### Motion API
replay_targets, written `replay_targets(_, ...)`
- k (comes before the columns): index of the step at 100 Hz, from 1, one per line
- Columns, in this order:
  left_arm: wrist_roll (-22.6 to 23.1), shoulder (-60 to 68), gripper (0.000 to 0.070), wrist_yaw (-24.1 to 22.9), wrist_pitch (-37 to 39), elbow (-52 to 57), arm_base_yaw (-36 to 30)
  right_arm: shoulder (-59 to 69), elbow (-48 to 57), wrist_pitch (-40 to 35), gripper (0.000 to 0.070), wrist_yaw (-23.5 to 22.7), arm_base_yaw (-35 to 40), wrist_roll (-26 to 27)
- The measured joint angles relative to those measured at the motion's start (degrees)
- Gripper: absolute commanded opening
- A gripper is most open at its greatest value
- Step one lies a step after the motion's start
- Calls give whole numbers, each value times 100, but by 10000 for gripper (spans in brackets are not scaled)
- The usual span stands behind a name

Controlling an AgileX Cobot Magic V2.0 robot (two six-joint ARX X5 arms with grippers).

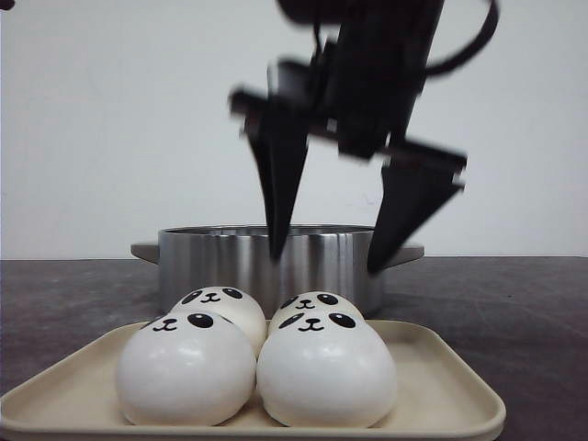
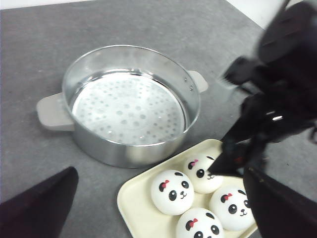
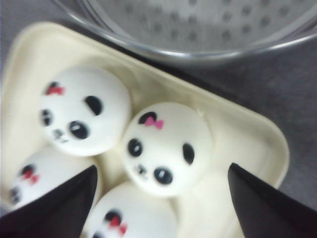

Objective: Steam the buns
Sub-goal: 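Lower the right gripper and grasp the panda bun nearest the pot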

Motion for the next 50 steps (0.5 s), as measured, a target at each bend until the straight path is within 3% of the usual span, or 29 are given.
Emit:
replay_targets(13, 0, 0, 700, -125, 35, 0, -79, 428, 0, 212, 501, -15, -35, 17)
replay_targets(28, 0, 0, 700, -140, 35, 0, -140, 695, 0, 334, 381, -170, -48, 37)
replay_targets(33, 2, 2, 700, -140, 35, 0, -142, 741, 11, 337, 276, -184, -57, 37)
replay_targets(39, 0, 0, 700, -140, 35, 0, -142, 767, 22, 330, 10, -214, -74, 39)
replay_targets(50, 2, 2, 700, -140, 35, 0, -142, 772, 22, 334, 6, -111, -37, 37)
